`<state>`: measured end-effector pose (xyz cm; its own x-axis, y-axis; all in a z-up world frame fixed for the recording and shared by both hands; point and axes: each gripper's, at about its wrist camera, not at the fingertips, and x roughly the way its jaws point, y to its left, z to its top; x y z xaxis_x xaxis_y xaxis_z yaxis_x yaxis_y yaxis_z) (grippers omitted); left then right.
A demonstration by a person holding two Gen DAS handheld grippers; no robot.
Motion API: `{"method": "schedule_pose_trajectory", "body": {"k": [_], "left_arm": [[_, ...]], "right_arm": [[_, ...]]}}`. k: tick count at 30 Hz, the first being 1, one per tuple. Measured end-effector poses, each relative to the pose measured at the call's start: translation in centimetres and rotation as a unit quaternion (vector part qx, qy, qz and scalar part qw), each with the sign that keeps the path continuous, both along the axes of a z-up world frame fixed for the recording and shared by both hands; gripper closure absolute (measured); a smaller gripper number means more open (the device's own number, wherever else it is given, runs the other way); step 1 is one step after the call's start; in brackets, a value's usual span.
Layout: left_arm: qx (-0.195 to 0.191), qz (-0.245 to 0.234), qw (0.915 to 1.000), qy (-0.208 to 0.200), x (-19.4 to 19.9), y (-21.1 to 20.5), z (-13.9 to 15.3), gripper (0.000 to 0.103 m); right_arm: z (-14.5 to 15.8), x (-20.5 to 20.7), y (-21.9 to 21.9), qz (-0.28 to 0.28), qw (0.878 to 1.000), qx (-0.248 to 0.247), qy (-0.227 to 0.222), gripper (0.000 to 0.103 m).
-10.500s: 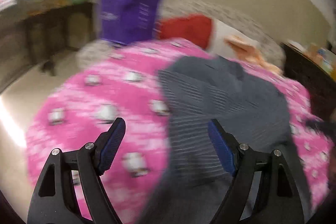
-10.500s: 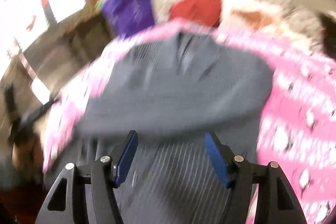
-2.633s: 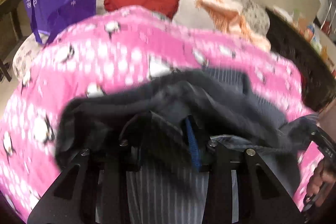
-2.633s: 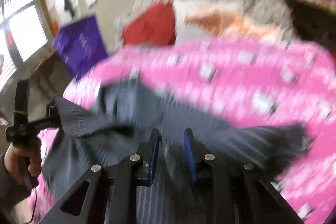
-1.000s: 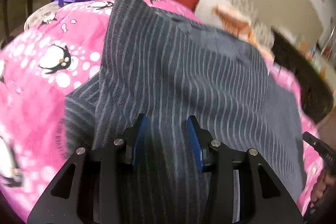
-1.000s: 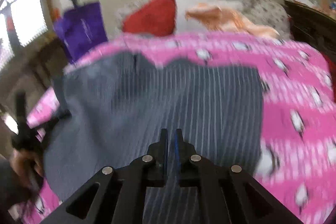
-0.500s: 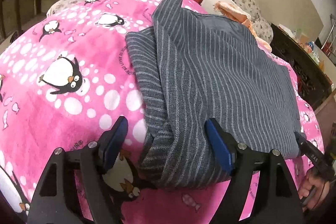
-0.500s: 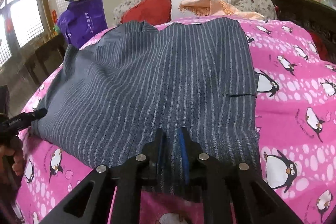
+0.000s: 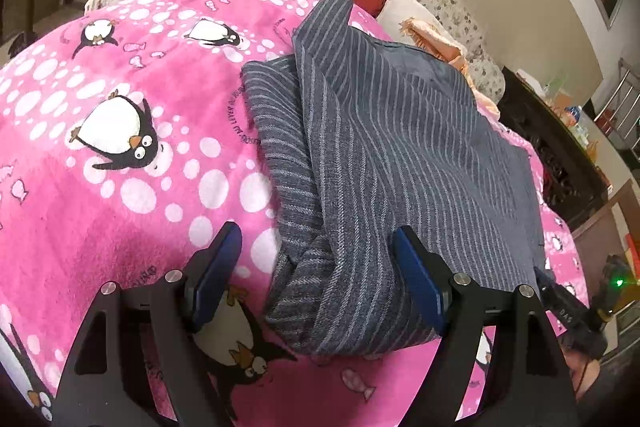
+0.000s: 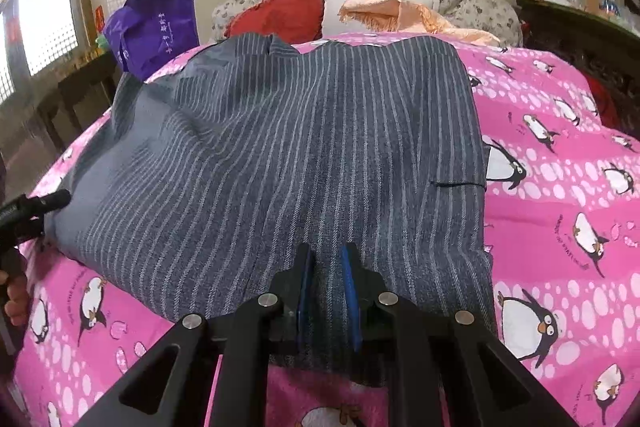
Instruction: Fold large clothes
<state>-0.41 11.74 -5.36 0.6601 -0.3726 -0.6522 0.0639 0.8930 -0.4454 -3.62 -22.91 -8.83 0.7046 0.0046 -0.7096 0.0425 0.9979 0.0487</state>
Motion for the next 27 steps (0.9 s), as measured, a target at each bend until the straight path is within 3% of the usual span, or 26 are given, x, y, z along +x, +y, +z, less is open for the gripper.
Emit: {"method": "schedule_pose_trajectory", "body": {"k": [5, 10, 23, 27], "left_arm": [[-0.023, -0.005, 0.9997, -0.007, -0.19, 0.63, -0.20, 0.024], [-0.035, -0.013, 0.9991, -0.018, -0.73, 1.01, -0.32, 0.024], [-0.019, -0.015, 0.9996, -0.016, -0.56, 0.32, -0.28, 0.021], [-0.021, -0.009, 0.9996, -0.015, -0.39, 0.21, -0.23, 0.021]], "right_arm": [[-0.10, 0.00, 0.31, -0.002, 1.000, -0.015, 0.001, 0.089], [-0.19, -0.14, -0.15, -0.003, 1.000, 0.001, 0.003, 0.088], [-0.24, -0.46, -0.60, -0.006, 1.000, 0.017, 0.002, 0.088], [-0.13, -0.45, 0.00, -0.007, 1.000, -0.003, 0.001, 0.088]]}}
